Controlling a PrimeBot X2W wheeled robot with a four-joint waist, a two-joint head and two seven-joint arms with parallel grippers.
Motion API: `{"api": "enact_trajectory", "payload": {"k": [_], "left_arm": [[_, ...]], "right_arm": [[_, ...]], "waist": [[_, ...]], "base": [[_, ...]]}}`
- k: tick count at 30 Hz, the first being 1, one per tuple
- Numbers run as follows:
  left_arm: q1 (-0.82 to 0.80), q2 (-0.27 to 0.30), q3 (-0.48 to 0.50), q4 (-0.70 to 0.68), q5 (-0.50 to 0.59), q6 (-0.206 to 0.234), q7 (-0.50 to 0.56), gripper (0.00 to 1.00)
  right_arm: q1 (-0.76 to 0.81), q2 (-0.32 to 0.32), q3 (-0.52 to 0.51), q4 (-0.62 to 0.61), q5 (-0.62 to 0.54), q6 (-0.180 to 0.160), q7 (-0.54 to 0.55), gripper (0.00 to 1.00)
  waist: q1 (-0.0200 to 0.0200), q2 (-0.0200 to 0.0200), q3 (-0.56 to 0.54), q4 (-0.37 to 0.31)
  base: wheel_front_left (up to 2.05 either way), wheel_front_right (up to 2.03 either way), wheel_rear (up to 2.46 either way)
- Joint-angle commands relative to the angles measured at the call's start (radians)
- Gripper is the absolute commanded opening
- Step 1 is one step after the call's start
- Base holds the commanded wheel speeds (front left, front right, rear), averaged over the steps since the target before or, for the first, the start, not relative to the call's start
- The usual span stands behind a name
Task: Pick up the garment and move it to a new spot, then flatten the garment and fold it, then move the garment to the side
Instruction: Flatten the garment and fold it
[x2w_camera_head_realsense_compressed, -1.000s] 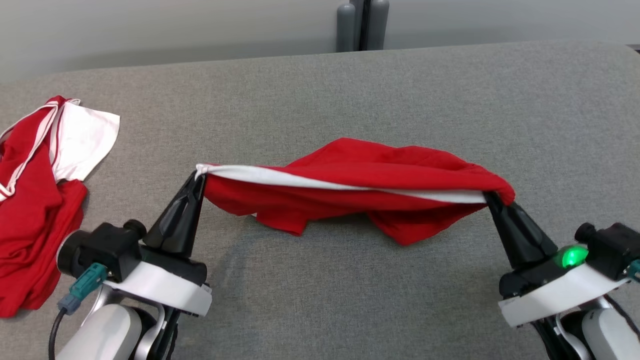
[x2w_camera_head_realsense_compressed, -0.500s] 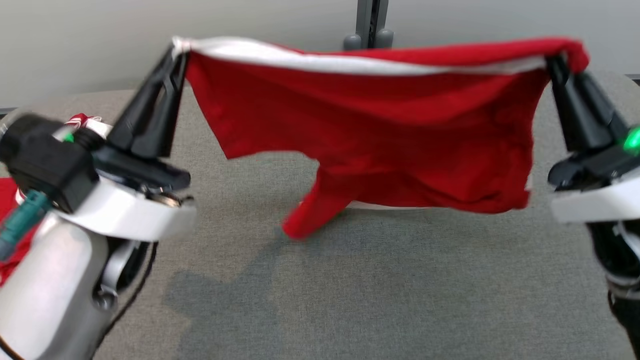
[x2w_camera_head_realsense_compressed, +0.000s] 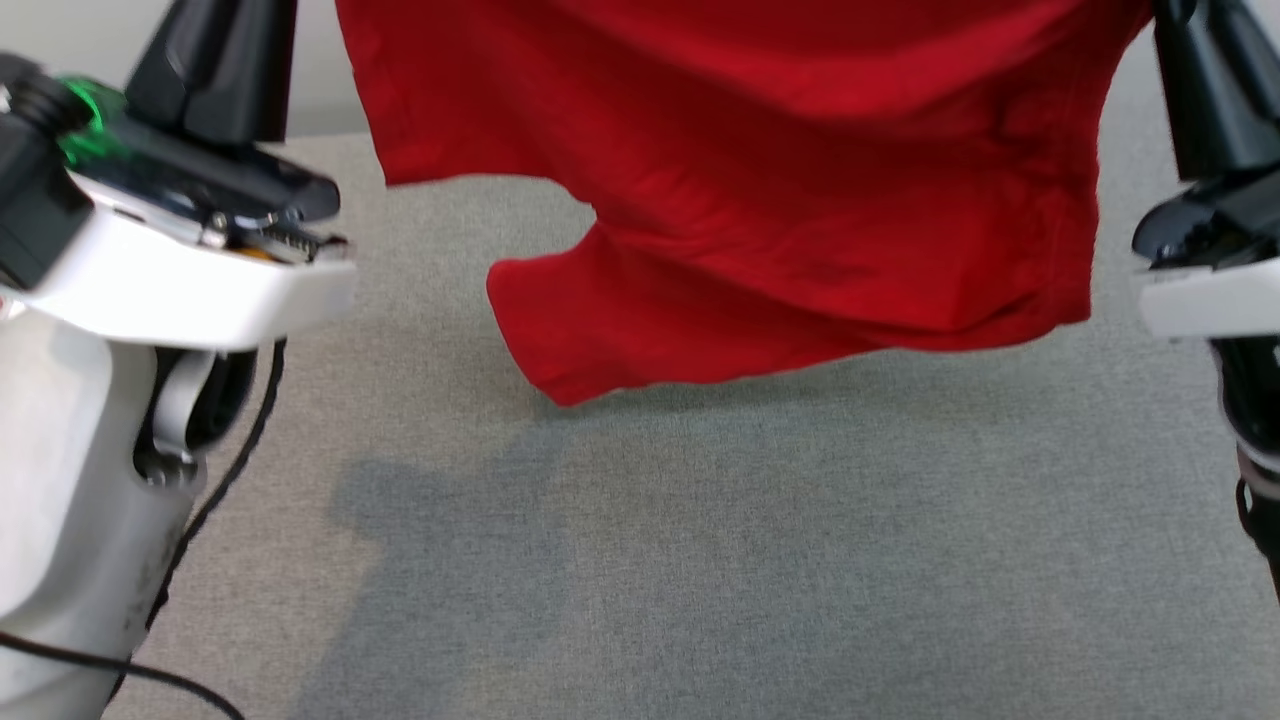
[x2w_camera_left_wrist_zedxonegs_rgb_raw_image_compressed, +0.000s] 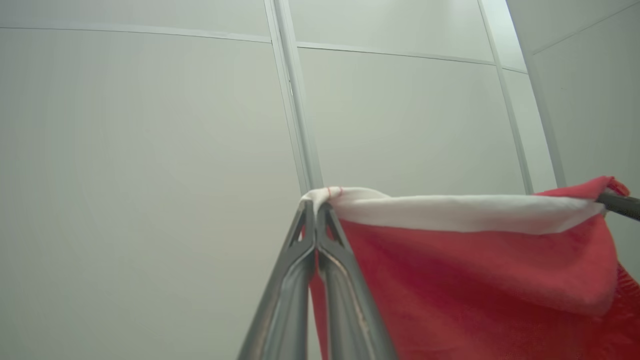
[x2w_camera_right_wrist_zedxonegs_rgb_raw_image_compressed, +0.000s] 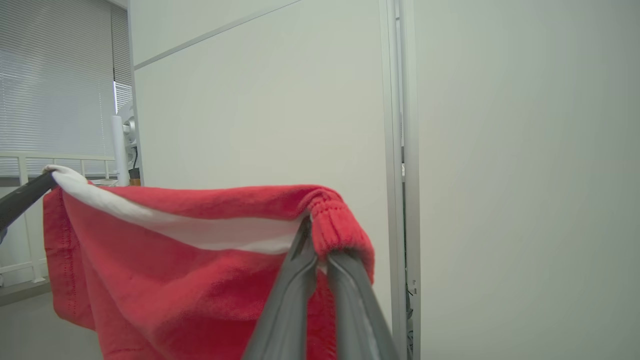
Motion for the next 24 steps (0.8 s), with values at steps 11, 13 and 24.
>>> {"api": "enact_trajectory", "payload": {"k": [11, 13, 24], "left_arm": [[-0.3, -0.068, -0.016, 0.19, 0.0, -0.08, -0.024, 0.0], [-0.369, -0.083, -0.018, 0.247, 0.002, -0.099, -0.033, 0.0], [-0.666, -0.209, -0.032, 0.704, -0.056, -0.188, -0.062, 0.0]], "right_arm": [[-0.318, 0.033, 0.027, 0.17, 0.076, 0.0, -0.019, 0.0], [-0.39, 0.038, 0.037, 0.218, 0.09, 0.0, -0.029, 0.0], [-0.729, 0.114, 0.105, 0.604, 0.166, 0.0, -0.149, 0.0]], "waist": [[0.0, 0.0, 0.18, -0.006], [0.0, 0.0, 0.205, -0.004], [0.0, 0.0, 0.27, 0.016]], "base": [[0.0, 0.0, 0.0], [0.0, 0.0, 0.0], [0.0, 0.0, 0.0]]}}
